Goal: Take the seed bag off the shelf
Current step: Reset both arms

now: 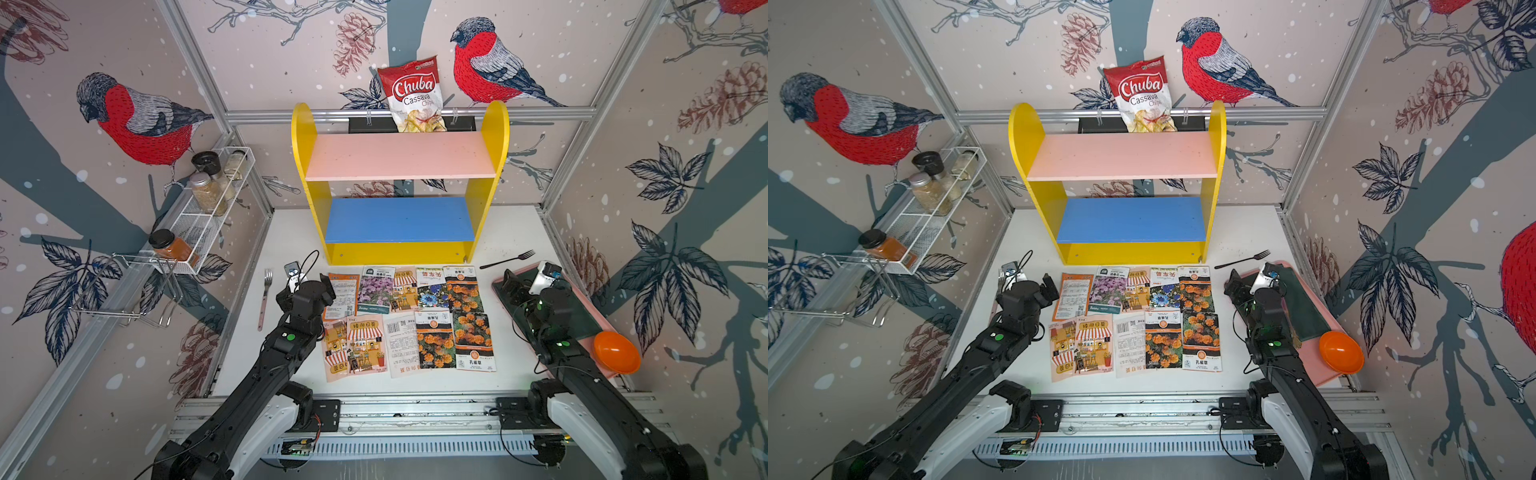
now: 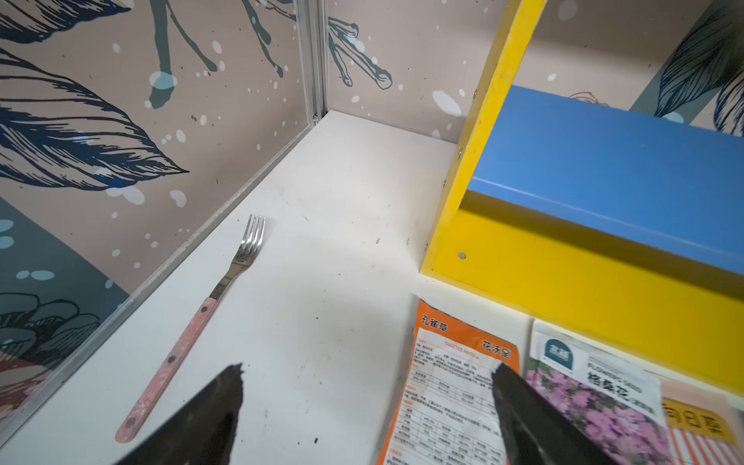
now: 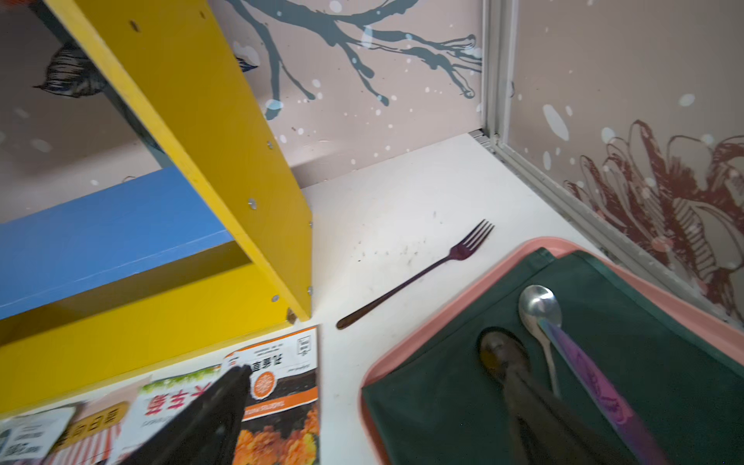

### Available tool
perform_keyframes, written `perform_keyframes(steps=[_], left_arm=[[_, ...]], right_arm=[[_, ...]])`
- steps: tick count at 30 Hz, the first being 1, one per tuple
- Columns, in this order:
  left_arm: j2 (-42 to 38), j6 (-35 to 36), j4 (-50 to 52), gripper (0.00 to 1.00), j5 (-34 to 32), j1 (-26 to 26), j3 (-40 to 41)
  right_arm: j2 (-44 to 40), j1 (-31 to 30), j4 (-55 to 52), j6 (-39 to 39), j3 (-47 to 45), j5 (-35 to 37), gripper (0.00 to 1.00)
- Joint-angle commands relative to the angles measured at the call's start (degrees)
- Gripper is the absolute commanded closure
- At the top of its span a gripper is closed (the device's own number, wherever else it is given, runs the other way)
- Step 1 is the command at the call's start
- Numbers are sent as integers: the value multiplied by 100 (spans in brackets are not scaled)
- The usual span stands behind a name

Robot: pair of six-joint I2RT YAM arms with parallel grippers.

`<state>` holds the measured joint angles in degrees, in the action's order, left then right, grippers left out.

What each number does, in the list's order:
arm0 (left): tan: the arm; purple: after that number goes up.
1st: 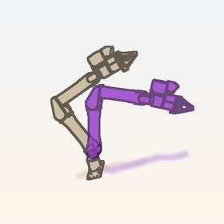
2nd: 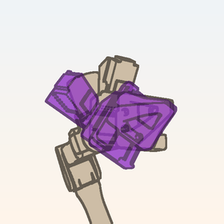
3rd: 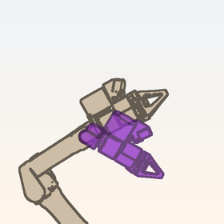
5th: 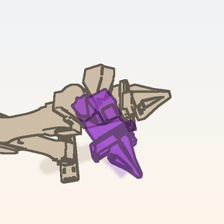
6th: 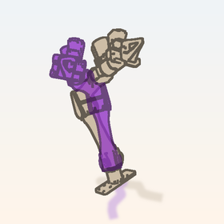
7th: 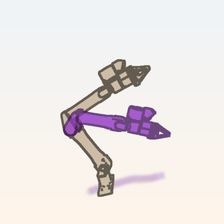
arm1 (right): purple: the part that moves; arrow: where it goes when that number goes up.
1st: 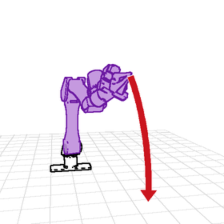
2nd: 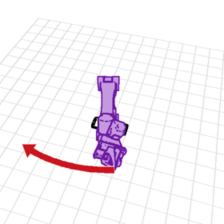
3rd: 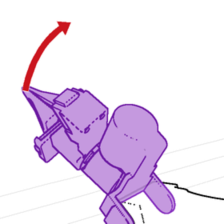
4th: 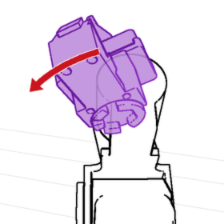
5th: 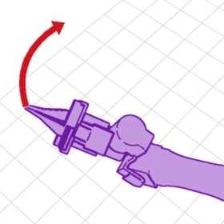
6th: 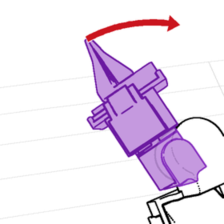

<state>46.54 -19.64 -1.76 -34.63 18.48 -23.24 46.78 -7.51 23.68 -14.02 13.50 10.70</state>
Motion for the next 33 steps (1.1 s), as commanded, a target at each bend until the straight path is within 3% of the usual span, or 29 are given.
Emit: perform_keyframes(steps=[1,6,19,27,30,33], left_arm=[[56,782,-1867,4,182,-275,426],[343,962,-2640,4,561,-672,715],[1368,1368,-4875,4,1366,-1482,1477],[2298,1473,-6349,3,2073,-1782,1672],[2834,1622,-6869,3,2196,-1785,1578],[3322,1672,-6803,3,2509,-1817,1284]], right_arm=[[360,310,1660,496,-160,-46,0],[1171,635,2364,607,-160,-168,0],[3225,641,4440,1048,-256,-344,0],[3946,463,5157,1314,-313,-416,0],[3887,476,4930,1297,-251,-417,0],[3921,516,4830,1226,-173,-373,0]])
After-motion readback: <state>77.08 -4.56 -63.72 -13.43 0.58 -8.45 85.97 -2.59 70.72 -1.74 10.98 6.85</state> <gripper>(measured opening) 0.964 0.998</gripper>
